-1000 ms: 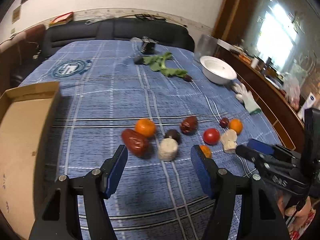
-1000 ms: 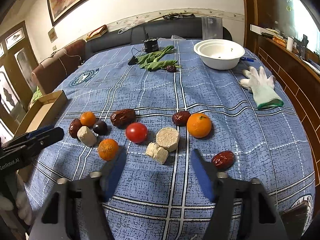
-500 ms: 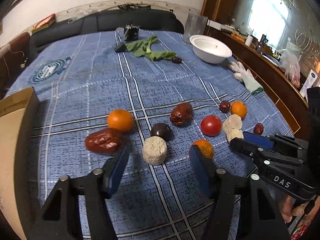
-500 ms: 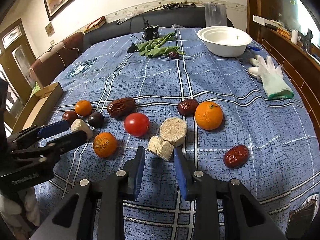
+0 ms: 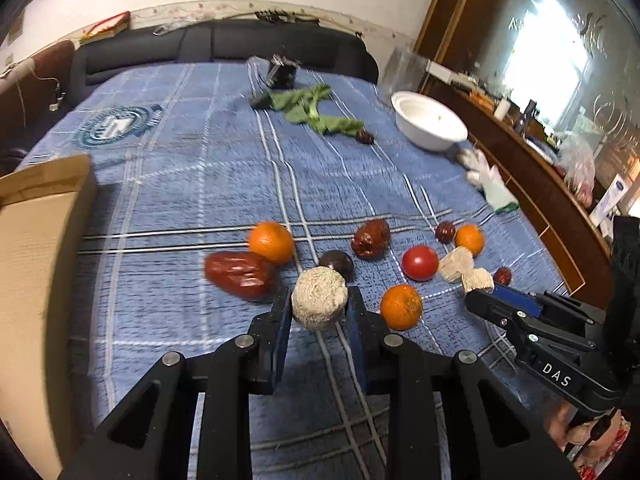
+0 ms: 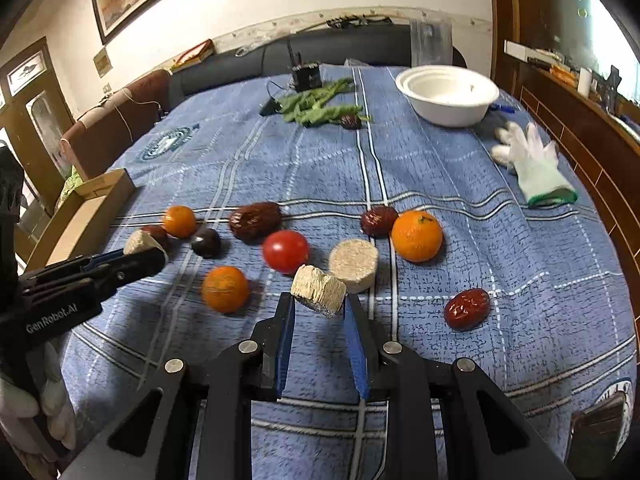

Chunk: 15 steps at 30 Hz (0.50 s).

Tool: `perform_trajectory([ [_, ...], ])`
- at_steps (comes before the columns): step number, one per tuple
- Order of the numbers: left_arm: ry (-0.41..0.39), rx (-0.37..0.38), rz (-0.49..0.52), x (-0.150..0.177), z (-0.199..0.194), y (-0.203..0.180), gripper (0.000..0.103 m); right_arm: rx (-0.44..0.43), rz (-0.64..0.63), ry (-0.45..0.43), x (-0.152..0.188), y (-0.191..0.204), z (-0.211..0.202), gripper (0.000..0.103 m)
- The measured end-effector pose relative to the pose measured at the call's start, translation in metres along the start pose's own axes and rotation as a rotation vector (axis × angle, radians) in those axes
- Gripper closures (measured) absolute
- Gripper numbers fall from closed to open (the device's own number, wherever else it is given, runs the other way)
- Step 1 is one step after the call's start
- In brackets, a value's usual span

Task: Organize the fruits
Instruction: 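Carry both held cakes into the cardboard box and open both tools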

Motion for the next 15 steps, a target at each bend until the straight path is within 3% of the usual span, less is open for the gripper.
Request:
perform_trajectory([
  [6,-0.057,-0.068,-0.063,-0.001,-0.046,0.043,0.077,-0.068,-0.043,-0.030,-0.005,0.038,-0.021,0.076],
  [15,-0.127,-0.339,-0.241,0.019,-0.120,0.163,0.077,-0.277,-0.207,-0.038,-0.013,0.159,-0.034,0.075],
])
Point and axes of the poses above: each gripper's, at about its wrist camera, not at the fingertips, and z roughly the way its jaws point, y to its left, x to its underside, the point moved 4 cm from there along z, roughly the way its jaws point, and after that the axes turned 3 degrees about -y, right-handed, at the moved point
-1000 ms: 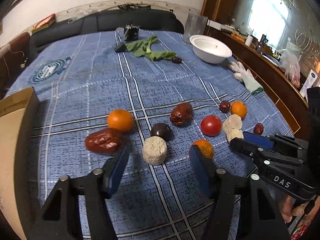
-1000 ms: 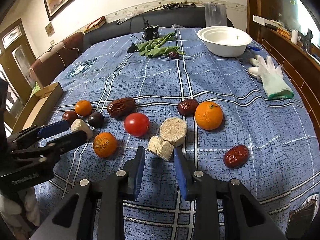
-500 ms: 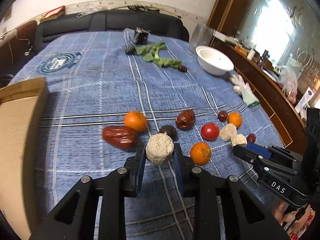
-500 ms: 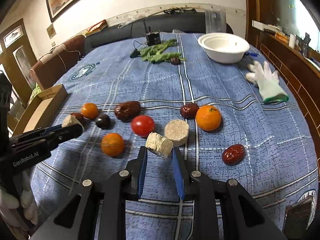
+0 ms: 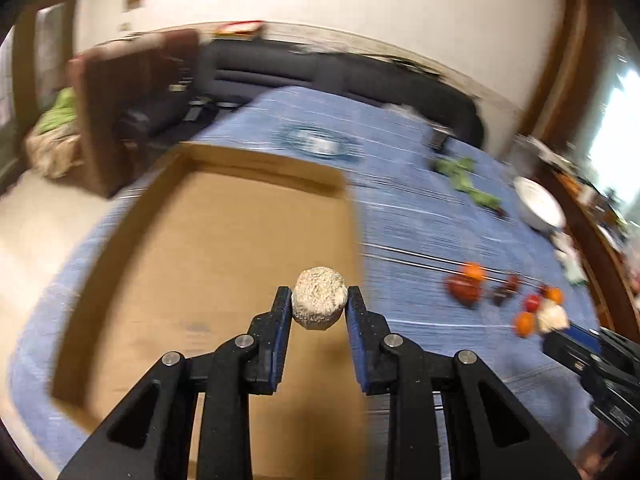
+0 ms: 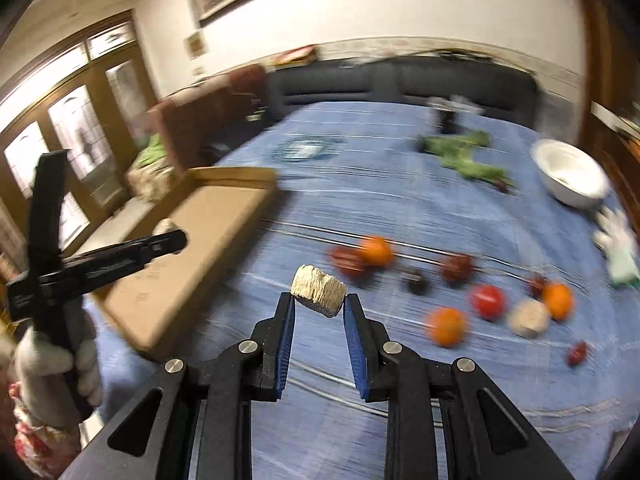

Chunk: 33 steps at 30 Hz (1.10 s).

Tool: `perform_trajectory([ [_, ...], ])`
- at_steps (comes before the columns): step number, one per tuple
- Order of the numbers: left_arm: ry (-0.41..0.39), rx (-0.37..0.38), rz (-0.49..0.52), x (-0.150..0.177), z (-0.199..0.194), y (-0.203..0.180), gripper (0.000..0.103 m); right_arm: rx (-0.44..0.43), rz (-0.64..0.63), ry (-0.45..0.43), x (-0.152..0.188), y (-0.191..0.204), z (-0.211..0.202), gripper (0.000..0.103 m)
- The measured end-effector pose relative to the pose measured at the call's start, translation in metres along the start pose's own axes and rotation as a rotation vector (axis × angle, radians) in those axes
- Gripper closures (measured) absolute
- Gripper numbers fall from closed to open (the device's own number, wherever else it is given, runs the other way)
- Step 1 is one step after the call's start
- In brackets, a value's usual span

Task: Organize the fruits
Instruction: 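Carry both held cakes into the cardboard box and open both tools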

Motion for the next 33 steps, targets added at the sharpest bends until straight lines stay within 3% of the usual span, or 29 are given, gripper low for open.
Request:
perform_trajectory([
  [7,0.029,-0.161,-0.075,0.010,-0.004,0.074,0.077,-0.156,-0.148,0.092,-0.003,0.104,0.052,0.075],
  [14,0.077,-0.193,-0.122,0.024,0.002,0.110,0.077,-0.211,-0.234,0.206,0.019,0.162,0.100,0.075],
  [20,0.084,-0.181,-0.151,0.025,0.003,0.119,0.076,-0.202,-0.251,0.238,0.026,0.171,0.123,0.074],
  [22,0.084,-0.173,-0.163,0.024,0.004,0.120,0.073,-0.185,-0.254,0.240,0.028,0.172,0.126,0.074],
  [24,0.081,-0.166,-0.182,0.023,0.001,0.122,0.058,-0.185,-0.251,0.240,0.030,0.171,0.130,0.074],
  [33,0.000,-0.142,-0.219,0.008,-0.029,0.112,0.050,-0.224,-0.194,0.176,0.022,0.162,0.099,0.073],
])
Point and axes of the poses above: each gripper's, at about its wrist camera, not at the fingertips, and z roughly the way its jaws point, y to its left, x to its underside, the point moved 4 cm from there along z, roughly the way its jaws point, and after that the axes turned 3 degrees about -y, right-handed, at the moved point
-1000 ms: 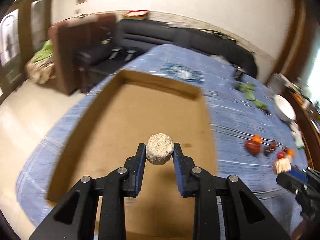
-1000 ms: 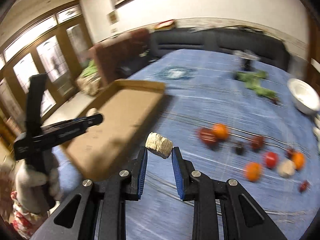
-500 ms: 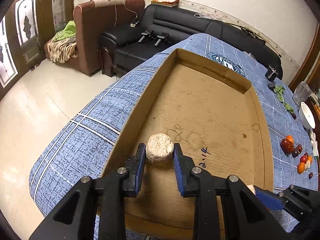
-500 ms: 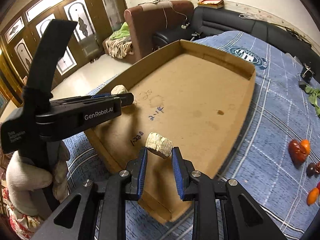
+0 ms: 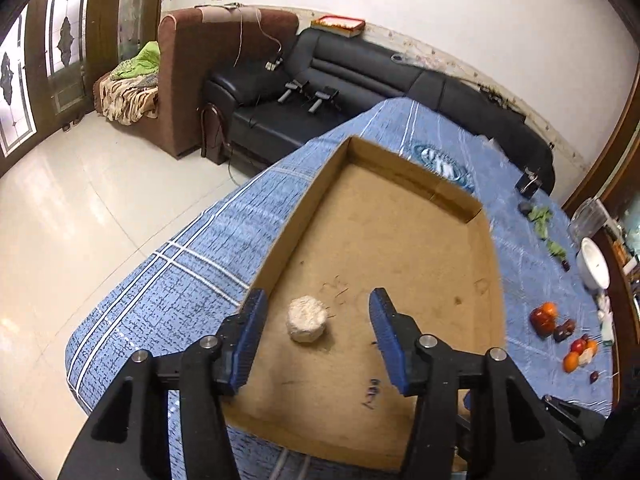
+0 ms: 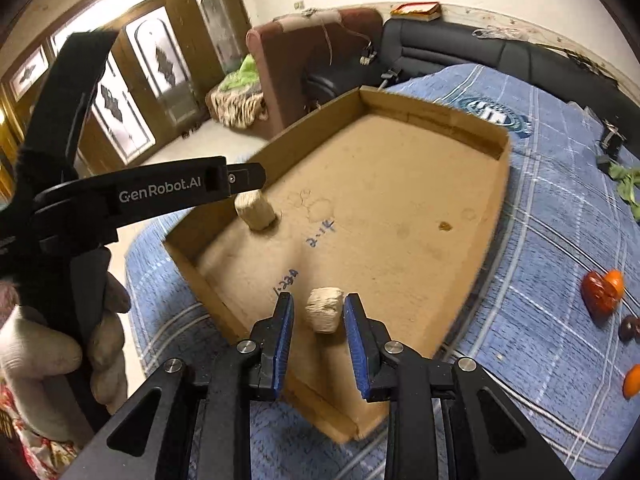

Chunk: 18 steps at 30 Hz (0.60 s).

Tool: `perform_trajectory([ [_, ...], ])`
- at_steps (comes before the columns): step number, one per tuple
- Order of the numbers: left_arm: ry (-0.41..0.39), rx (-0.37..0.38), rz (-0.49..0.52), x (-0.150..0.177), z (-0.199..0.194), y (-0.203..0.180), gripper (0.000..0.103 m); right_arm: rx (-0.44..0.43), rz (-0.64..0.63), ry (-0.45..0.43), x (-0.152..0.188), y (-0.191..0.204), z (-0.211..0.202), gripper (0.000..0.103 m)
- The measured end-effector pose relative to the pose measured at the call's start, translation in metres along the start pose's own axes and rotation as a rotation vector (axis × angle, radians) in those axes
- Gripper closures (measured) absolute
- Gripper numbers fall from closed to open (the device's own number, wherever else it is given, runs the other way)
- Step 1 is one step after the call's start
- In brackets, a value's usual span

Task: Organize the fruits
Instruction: 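Carry both held cakes into the cardboard box and open both tools, then move both open tools back over the fruits on the table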

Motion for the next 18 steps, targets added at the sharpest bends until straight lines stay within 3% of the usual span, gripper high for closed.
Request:
perform_trajectory([
  [7,-0.022,0.106,0.014,0.000,-0.019,-0.035,0.049,0.000,0.134,-0.101,0.015,-0.039,-0.057,0.073],
  [9,-0.024,0.141,0.042,0.002,-0.024,-0.052,0.044,0.022,0.175,-0.131,0.023,-0.059,-0.076,0.072],
  [14,-0.007,0.209,0.145,0.012,-0.023,-0.105,0.040,0.149,0.310,-0.158,0.060,-0.131,-0.120,0.068],
  [18,0.051,0.252,0.211,0.027,-0.009,-0.144,0.040,0.259,0.438,-0.174,0.094,-0.190,-0.157,0.069],
])
Point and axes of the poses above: each gripper's, at about its wrist camera, not at the fingertips, and z roughly the way its jaws point, y to its left, x to its underside, the point moved 4 cm from there along z, roughly the way its jaws point, and after that the axes turned 3 degrees about -y, right-handed, at the moved point
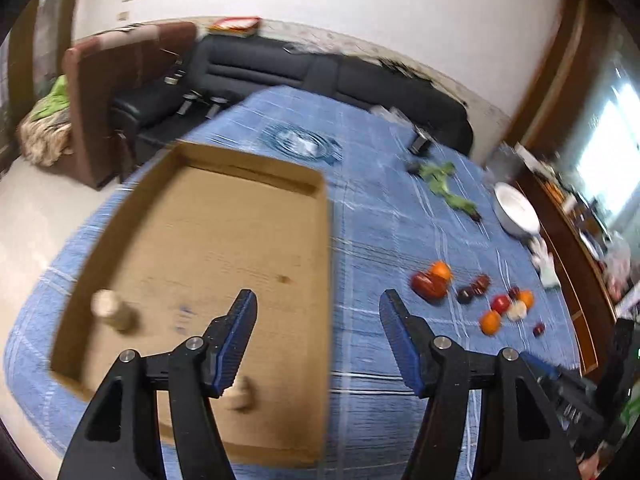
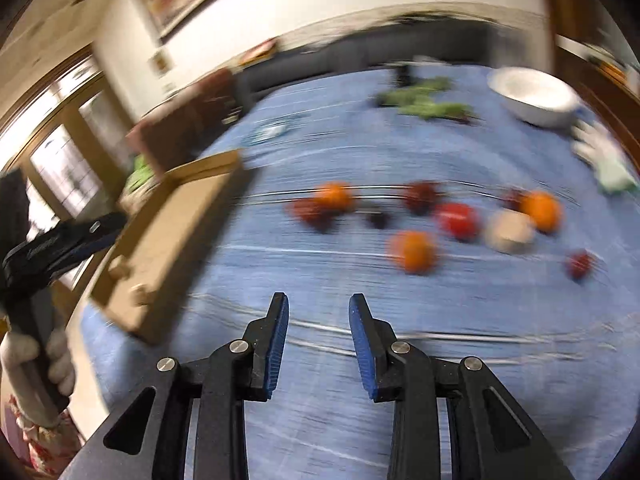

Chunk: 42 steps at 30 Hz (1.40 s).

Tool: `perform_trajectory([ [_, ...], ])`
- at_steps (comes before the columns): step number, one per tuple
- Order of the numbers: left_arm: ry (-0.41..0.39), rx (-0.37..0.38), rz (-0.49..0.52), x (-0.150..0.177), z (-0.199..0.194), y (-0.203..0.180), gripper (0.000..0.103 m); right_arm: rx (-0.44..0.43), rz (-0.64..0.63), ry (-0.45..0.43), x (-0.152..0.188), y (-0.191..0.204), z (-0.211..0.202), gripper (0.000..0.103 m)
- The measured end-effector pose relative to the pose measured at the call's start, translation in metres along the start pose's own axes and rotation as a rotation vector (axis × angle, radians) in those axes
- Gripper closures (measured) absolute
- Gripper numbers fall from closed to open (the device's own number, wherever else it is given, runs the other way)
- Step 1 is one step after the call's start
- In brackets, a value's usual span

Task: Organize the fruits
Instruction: 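Move both open tools back over the fruits on the table, then grasp the tangerine with the right tool while the left tool grasps the red date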

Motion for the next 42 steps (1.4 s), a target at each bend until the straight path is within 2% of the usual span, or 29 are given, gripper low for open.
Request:
perform_trajectory([
  [4,0.046,0.039,0.030,0.006,0.018,-0.025,0.040,0.085,0.083,-0.021,-0.001,-0.054,-0.014,0.069],
  [8,0.085,0.072,0.058,0.011,0.037,-0.053,0.040,0.068,0.130,-0.018,-0.010,-0.070,-0.009,0.069],
  [10,0.104,0.082,0.068,0.014,0.051,-0.063,0.040,0.044,0.127,-0.005,-0.016,-0.068,0.001,0.069],
  [12,0.106,0.058,0.093,0.014,0.065,-0.073,0.040,0.012,0.109,0.026,-0.023,-0.060,0.017,0.069],
  [14,0.100,0.026,0.123,0.014,0.078,-0.082,0.040,0.021,0.086,0.038,-0.025,-0.059,0.029,0.069],
  [20,0.101,0.070,0.130,0.009,0.109,-0.103,0.040,0.076,0.021,0.029,-0.034,-0.052,0.052,0.069],
  [26,0.145,0.100,0.136,0.015,0.143,-0.114,0.041,0.032,0.020,0.020,-0.034,-0.048,0.060,0.067],
  [29,0.122,0.100,0.171,0.017,0.144,-0.119,0.041,0.000,0.020,0.018,-0.031,-0.047,0.065,0.067],
  [31,0.111,0.106,0.174,0.018,0.143,-0.119,0.055,-0.018,0.023,0.030,-0.028,-0.044,0.068,0.067],
  [37,0.103,0.146,0.153,0.017,0.142,-0.116,0.056,0.062,-0.082,0.024,-0.022,-0.028,0.072,0.068],
  [42,0.100,0.151,0.149,0.017,0.144,-0.116,0.055,0.050,-0.059,0.020,-0.022,-0.033,0.070,0.071],
])
Point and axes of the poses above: each gripper's, at about its wrist camera, not at the fingertips, and z roughly the way its jaws point, y to its left, x to its underside, the point moved 4 cm from there along z, roughly the way its jaws point, and after that the axes turned 3 degrees about -y, right-handed, at the moved point
